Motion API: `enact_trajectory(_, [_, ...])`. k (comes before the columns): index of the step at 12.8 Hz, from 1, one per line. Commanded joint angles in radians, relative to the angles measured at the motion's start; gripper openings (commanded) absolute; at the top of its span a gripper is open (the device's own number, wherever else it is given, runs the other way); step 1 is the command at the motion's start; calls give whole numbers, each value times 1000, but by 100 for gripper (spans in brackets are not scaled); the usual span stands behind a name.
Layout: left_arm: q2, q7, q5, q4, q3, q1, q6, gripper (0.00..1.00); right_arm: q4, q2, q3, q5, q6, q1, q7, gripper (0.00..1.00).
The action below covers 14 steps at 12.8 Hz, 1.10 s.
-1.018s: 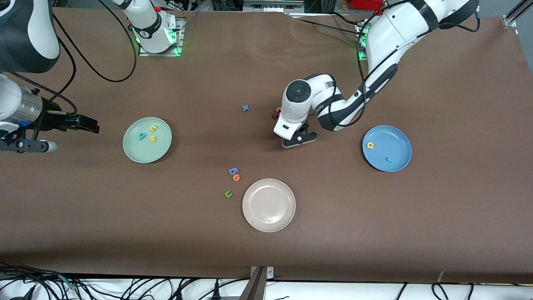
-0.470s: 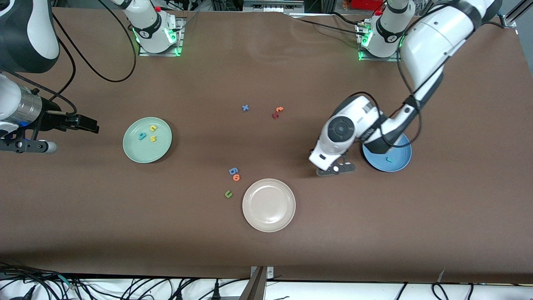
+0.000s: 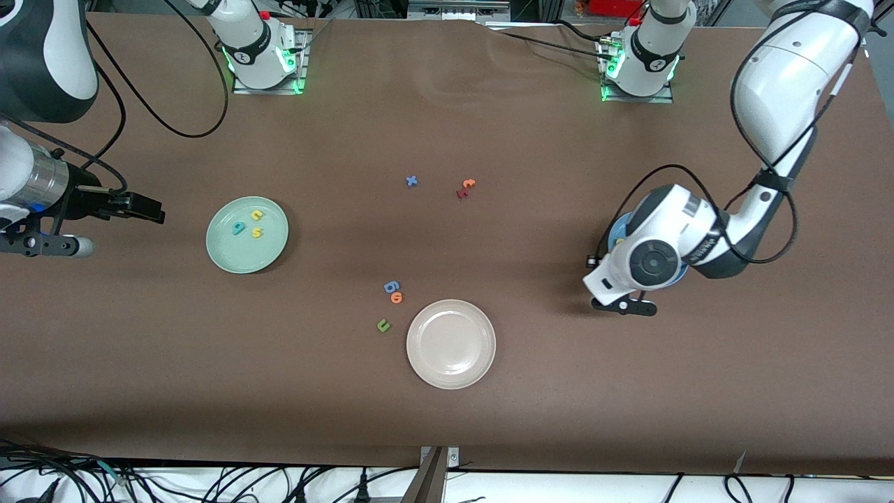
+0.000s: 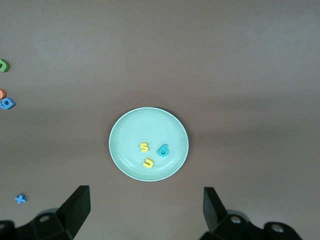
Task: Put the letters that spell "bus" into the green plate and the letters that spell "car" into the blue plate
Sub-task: 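Lower the teal c into the blue plate and open the left gripper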
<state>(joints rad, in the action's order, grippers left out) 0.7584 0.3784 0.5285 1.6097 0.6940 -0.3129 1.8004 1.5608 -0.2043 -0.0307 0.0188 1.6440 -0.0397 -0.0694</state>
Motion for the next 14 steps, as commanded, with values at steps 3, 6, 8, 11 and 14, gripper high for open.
enact_trajectory(3, [1, -284, -16, 1, -36, -55, -81, 49, 1, 6, 5, -7, -3, 9, 11, 100])
enact_trajectory(6, [-7, -349, -21, -10, -62, -60, -82, 100, 1, 6, 5, -7, -3, 10, 11, 100])
enact_trajectory(8, [-20, -348, -33, -51, -60, -75, -120, 100, 1, 6, 5, -8, -4, 11, 11, 100])
enact_trajectory(11, [-53, -343, -62, -137, -56, -83, -242, 100, 1, 6, 5, -7, -4, 12, 11, 100])
enact_trajectory(14, [-143, -342, -105, -137, -56, -100, -294, 100, 1, 6, 5, -3, -4, 17, -1, 100])
